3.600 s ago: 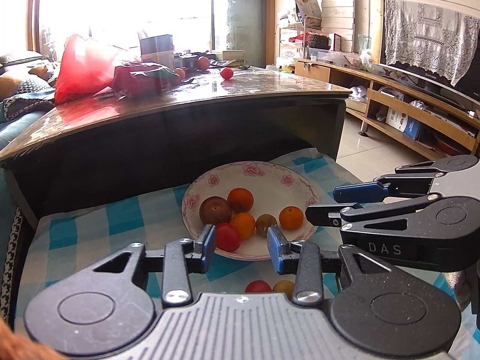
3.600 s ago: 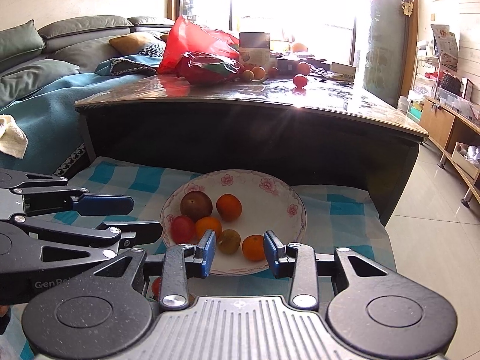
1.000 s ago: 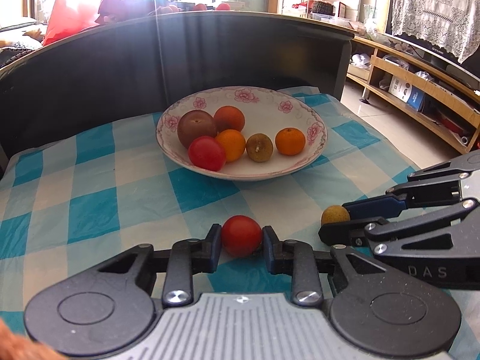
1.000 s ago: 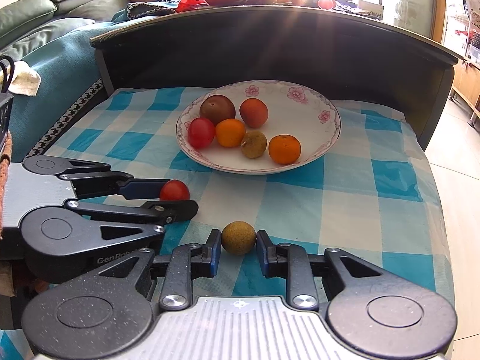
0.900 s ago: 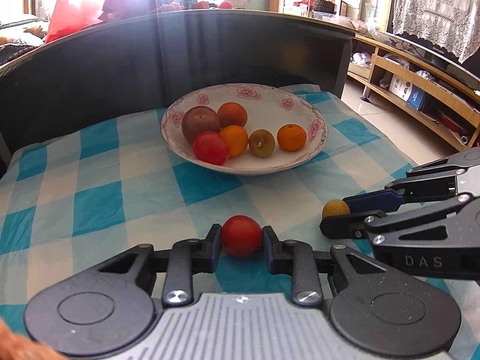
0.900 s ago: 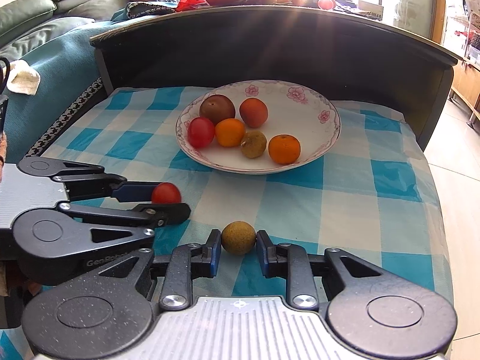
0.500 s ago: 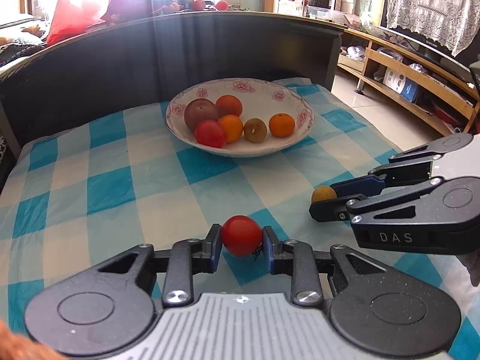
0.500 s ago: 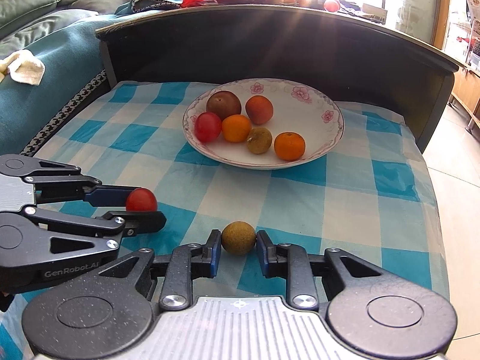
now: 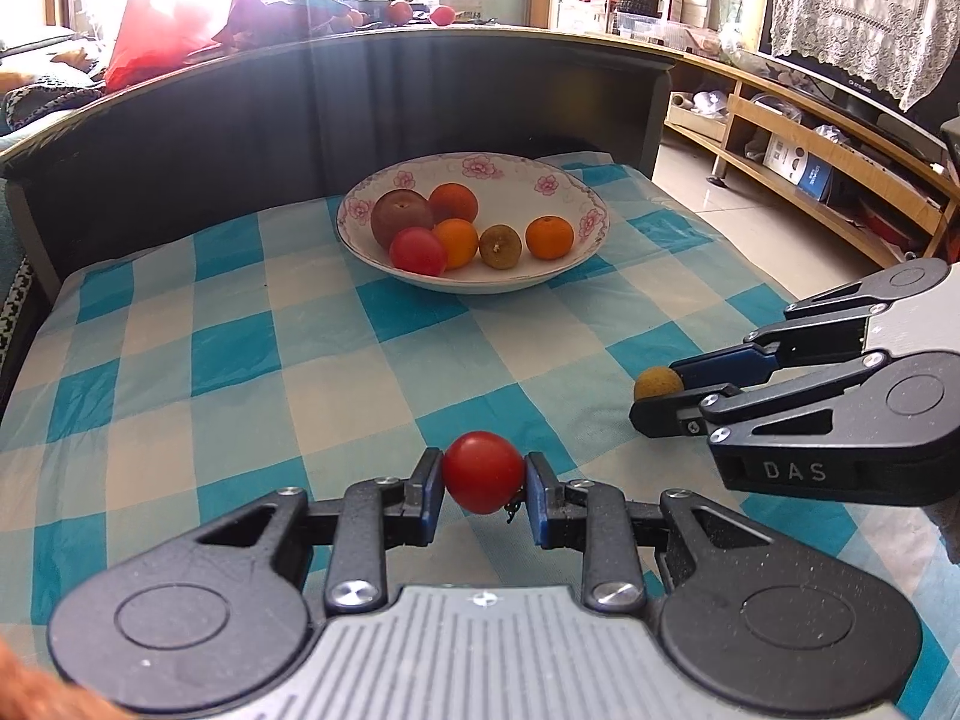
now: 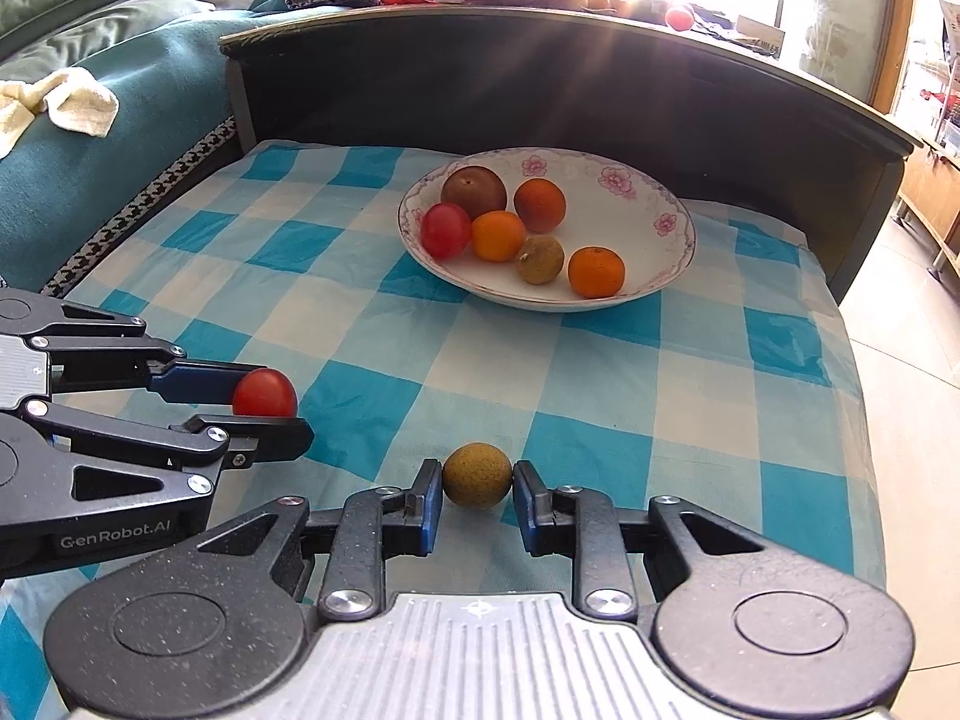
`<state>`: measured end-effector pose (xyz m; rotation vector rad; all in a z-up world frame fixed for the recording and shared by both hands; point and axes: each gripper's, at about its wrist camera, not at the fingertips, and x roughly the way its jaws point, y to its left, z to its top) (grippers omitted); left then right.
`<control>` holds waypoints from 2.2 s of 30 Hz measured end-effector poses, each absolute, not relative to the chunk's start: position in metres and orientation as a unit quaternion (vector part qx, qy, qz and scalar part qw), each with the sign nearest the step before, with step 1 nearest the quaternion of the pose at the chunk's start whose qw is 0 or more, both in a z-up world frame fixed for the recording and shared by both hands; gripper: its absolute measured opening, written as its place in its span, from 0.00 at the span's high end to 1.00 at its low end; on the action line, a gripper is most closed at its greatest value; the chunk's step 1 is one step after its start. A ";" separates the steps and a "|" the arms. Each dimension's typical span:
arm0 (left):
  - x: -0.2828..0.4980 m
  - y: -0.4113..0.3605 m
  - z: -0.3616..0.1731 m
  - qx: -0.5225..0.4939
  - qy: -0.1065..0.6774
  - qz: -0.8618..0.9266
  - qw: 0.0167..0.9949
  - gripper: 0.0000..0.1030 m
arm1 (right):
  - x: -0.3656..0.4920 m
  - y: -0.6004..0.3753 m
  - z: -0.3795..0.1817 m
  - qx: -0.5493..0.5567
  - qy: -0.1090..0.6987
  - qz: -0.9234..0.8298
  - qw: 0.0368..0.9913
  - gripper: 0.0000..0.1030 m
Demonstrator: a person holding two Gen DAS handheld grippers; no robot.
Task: Organize fruits
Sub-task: 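Carry the red tomato and brown kiwi over the flowered plate with both tools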
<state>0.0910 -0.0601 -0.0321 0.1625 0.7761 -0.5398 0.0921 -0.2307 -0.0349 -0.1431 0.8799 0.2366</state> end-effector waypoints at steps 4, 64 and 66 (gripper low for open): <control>0.084 -0.058 -0.031 0.078 0.372 -0.258 0.888 0.64 | 0.086 -0.232 -0.028 -0.068 0.422 0.105 0.898 0.82; 0.159 -0.108 0.028 0.057 0.281 -0.236 0.929 0.64 | 0.142 -0.254 0.026 -0.036 0.340 0.037 0.939 0.82; 0.163 -0.110 0.027 0.057 0.280 -0.235 0.929 0.64 | 0.146 -0.255 0.027 -0.035 0.338 0.036 0.940 0.82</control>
